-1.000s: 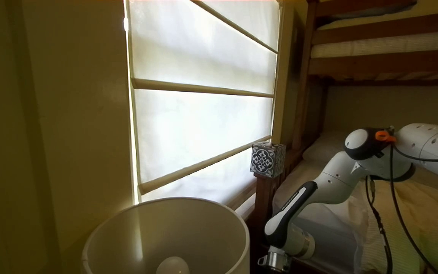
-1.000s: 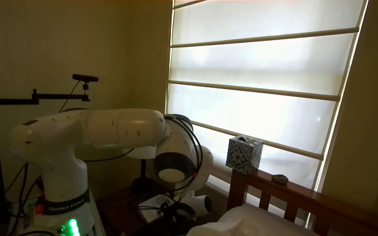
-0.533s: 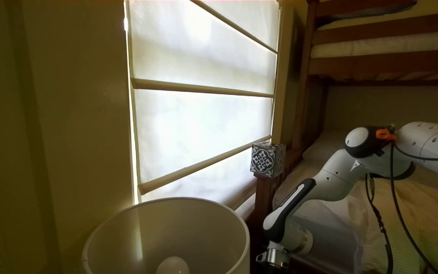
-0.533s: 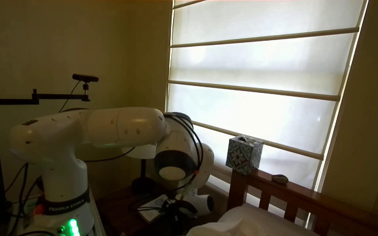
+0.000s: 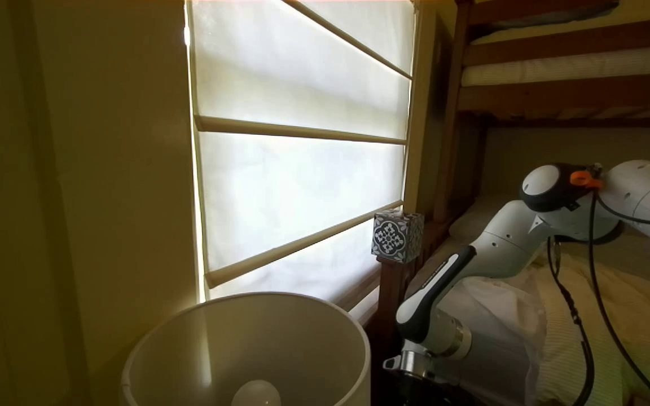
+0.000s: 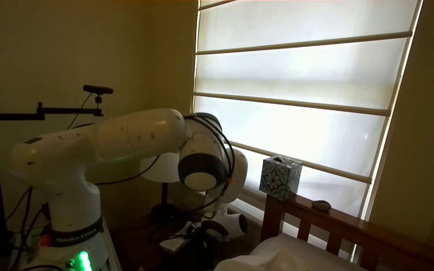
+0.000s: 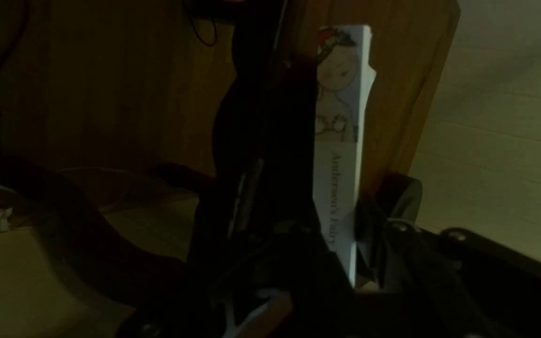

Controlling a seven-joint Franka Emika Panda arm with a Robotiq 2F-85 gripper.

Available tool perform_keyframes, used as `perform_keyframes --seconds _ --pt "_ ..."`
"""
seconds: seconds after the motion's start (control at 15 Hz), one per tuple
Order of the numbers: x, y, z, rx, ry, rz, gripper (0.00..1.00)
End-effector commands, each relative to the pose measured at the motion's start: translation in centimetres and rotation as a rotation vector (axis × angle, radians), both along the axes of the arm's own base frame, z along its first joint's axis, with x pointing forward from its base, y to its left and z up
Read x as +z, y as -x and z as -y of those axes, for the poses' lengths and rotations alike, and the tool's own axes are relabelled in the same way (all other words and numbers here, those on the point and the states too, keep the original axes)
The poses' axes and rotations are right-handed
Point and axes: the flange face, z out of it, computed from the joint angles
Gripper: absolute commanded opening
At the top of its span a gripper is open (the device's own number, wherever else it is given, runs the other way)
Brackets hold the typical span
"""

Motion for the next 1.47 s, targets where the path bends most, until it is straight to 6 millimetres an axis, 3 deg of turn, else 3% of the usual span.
perform_keyframes --seconds 0.0,0.47,0.73,1.07,1.4 --pt "3.1 1.9 -0.8 0.063 0.028 0.056 0.06" --pt "9.6 4.5 -4.1 0.087 0.174 0.312 0.06" --pt "13.2 4.6 -5.2 -0.049 0.135 0.410 0.06" --pt "16.9 6.6 -1.6 -0.323 0.092 0.472 0.06" --pt "16.1 9.7 3.3 -0.480 0.033 0.447 0.06"
